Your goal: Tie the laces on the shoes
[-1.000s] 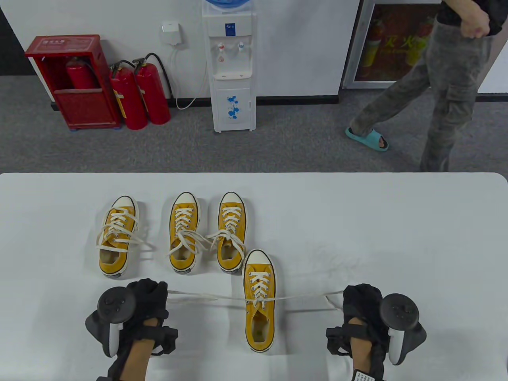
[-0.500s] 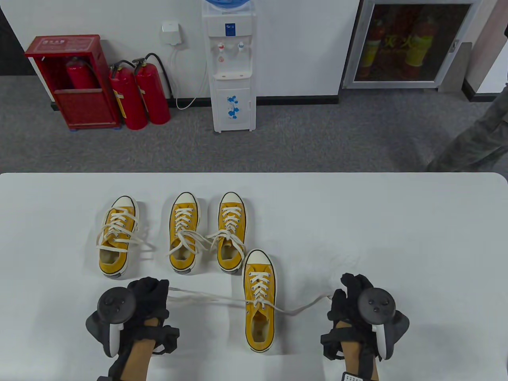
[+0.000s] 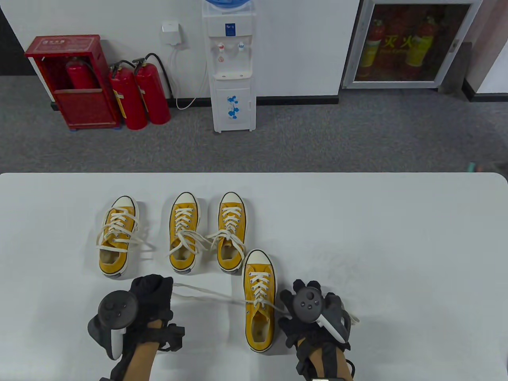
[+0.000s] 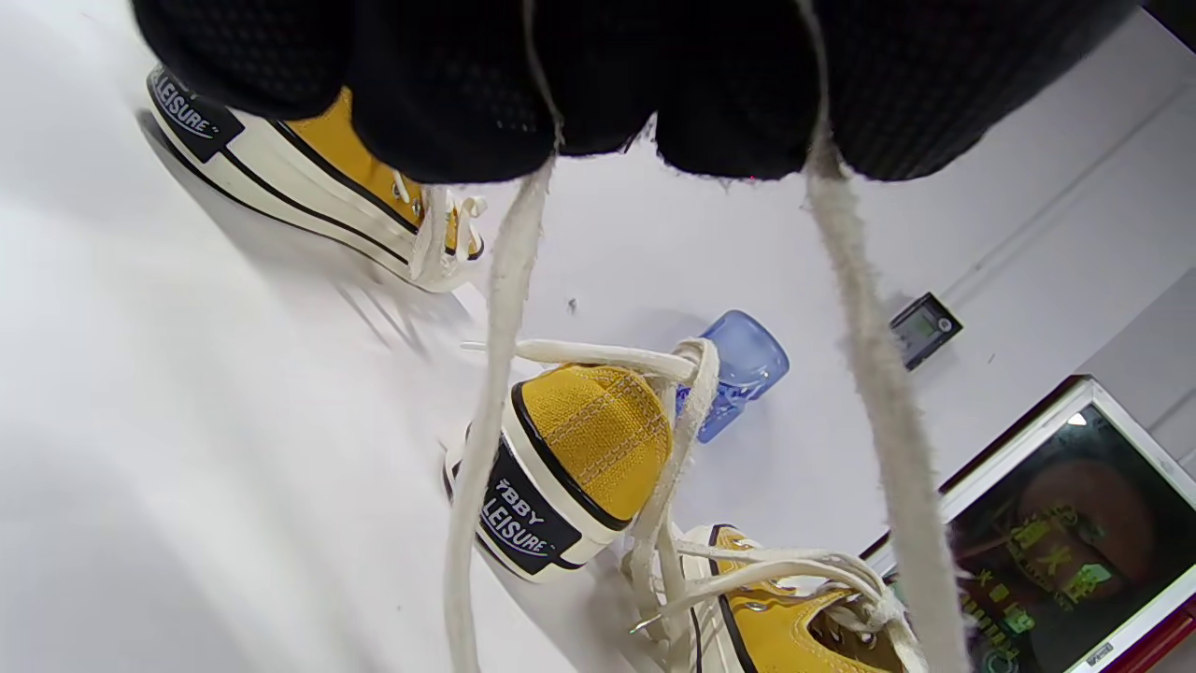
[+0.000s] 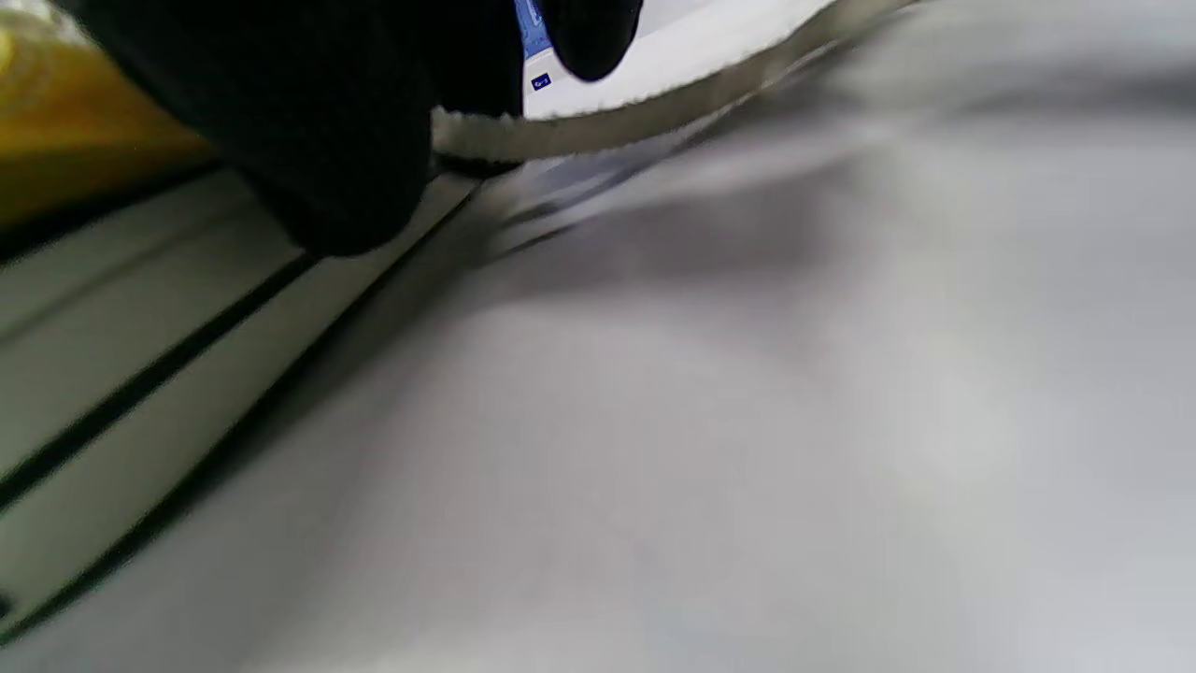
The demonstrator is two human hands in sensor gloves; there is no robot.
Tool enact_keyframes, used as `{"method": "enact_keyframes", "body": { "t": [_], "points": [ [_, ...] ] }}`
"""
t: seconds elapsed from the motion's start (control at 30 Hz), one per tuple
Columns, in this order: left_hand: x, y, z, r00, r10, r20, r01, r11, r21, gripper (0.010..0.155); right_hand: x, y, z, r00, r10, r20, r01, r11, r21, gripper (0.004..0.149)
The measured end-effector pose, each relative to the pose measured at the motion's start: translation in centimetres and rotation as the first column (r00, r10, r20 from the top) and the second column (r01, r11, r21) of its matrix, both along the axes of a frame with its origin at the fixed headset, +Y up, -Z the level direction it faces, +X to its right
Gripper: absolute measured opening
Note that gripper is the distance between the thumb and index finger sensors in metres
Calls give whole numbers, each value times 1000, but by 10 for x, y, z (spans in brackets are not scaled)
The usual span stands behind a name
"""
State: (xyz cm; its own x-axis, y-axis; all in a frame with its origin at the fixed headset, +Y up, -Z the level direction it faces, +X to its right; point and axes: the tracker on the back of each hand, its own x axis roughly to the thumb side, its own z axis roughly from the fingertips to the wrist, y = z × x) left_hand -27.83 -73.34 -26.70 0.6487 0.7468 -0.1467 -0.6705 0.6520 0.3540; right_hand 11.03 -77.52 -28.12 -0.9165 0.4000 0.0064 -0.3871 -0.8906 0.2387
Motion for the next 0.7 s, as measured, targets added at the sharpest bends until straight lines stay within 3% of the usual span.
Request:
{"method": "enact_keyframes", "body": {
  "t": [0.1, 0.27, 0.33, 0.4, 0.5, 0.7],
  "points": [
    [0, -1, 0, 1000, 2, 2, -2, 1000, 2, 38, 6, 8, 0, 995, -90, 44, 86, 993, 85, 43],
    [0, -1, 0, 1000, 12, 1, -12, 1000, -1, 38, 27, 16, 3, 918, -389, 76, 380, 919, 107, 42],
    [0, -1, 0, 1000, 9, 0, -9, 1000, 0, 38, 34, 20, 3, 854, -515, 77, 501, 853, 149, 42],
    [-1, -1, 0, 1000, 11, -1, -11, 1000, 1, 38, 41, 24, 3, 752, -657, 54, 640, 747, 179, 41],
    [-1, -2, 0, 1000, 11, 2, -11, 1000, 0, 38, 44, 26, 4, 647, -762, 20, 745, 637, 200, 41],
    [2, -3, -1, 1000, -2, 15, 2, 1000, -3, 38, 30, 23, 4, 435, -899, -48, 900, 431, 69, 45]
  ]
}}
